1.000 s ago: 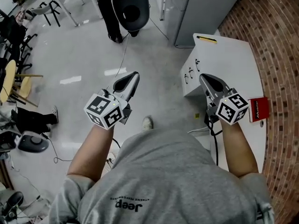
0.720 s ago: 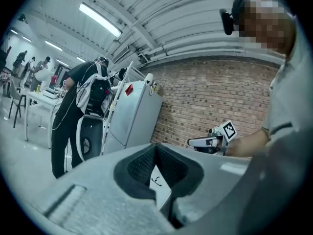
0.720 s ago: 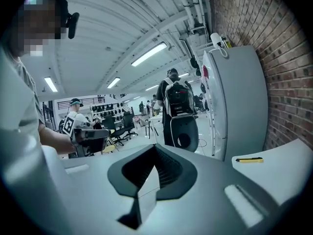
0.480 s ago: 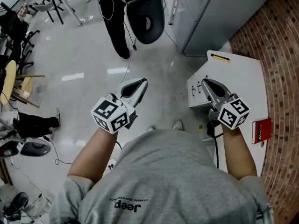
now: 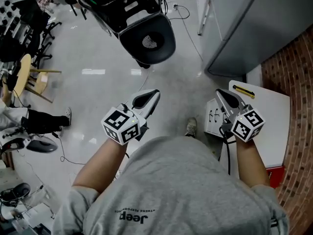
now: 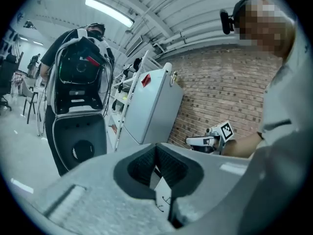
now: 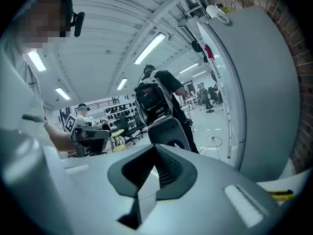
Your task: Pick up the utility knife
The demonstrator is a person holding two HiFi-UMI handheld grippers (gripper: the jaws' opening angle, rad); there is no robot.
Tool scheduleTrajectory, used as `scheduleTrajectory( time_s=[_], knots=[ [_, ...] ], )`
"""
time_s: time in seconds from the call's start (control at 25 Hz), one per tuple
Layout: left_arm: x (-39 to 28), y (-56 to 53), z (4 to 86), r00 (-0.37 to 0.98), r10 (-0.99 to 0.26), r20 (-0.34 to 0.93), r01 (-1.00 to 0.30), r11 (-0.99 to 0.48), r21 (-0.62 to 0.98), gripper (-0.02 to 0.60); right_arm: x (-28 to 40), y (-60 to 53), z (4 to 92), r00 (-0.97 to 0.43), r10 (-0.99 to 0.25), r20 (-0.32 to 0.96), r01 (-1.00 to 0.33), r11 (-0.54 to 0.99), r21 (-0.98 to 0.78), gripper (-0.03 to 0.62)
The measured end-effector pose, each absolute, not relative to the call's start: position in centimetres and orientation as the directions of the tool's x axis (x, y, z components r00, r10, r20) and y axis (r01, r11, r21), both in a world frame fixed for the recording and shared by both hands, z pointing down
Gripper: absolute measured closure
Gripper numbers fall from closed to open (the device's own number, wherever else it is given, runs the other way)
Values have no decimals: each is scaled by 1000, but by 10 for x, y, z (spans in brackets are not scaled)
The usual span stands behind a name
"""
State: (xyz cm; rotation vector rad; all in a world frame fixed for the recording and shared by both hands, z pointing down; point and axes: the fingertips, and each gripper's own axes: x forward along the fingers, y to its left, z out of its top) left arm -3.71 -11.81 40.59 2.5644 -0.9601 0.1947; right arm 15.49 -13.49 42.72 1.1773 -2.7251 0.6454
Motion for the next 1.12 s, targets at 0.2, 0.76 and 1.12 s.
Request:
scheduleTrajectory(
  time_s=[0.2, 0.76, 1.12],
  knots=[
    [13, -187, 412, 715, -638, 286, -698, -638, 324, 583, 196, -212, 437, -730, -634, 255, -680, 639, -359, 585],
    [-45, -263, 388, 792, -569, 222, -609, -711, 352, 583, 140, -274, 413, -632, -711, 307, -773, 558, -300, 585],
    [-14, -292, 424, 827, -514, 229, -562, -749, 350, 583, 167, -290, 459, -606, -727, 322, -792, 515, -326, 585]
  ],
)
